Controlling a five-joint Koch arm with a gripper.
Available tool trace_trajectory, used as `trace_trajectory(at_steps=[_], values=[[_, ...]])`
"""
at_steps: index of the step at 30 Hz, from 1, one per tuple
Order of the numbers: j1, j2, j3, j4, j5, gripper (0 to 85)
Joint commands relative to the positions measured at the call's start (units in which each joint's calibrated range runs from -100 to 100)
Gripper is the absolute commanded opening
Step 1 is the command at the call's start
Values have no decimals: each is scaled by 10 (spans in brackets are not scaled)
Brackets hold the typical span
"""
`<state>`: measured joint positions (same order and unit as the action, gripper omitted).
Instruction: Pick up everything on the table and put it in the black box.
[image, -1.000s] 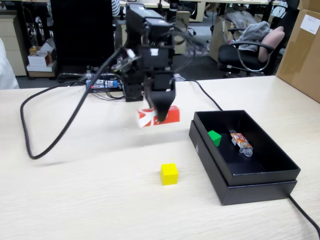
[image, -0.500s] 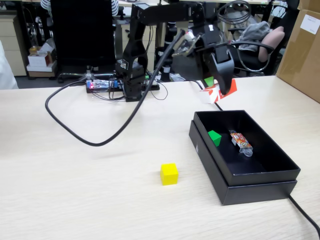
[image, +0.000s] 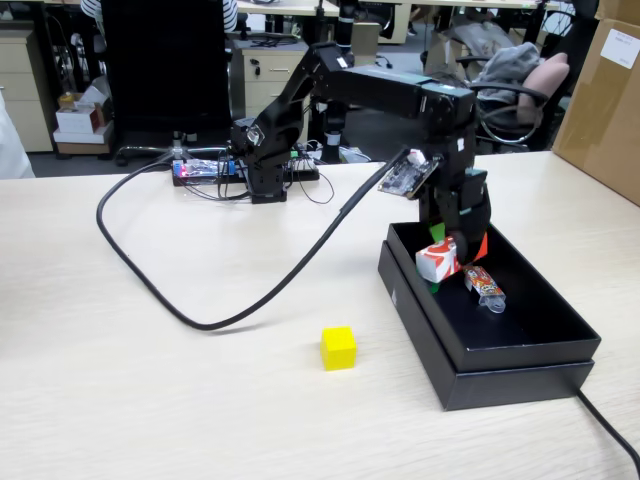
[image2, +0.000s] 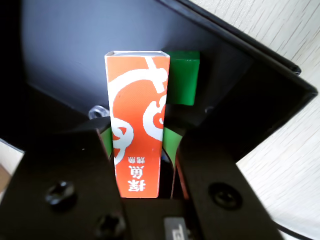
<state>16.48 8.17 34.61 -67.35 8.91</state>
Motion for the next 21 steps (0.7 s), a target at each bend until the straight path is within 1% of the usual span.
trace_trajectory(at_steps=[1,2,4,5,6,7,15,17,21], values=[[-1,-16,-6,4,-3,185],[-2,-17,-13,4,-4,209],[-4,-24,-22,4,-5,209],[-5,-27,-24,4,-5,223],[-5,-32,-26,4,-6,289],[-6,-39,-28,2,-9,323],[-11,-190,-29,-6,-10,328],[-13,-243,-28,-9,-11,359],[-28,-312,-33,-19,-15,360]])
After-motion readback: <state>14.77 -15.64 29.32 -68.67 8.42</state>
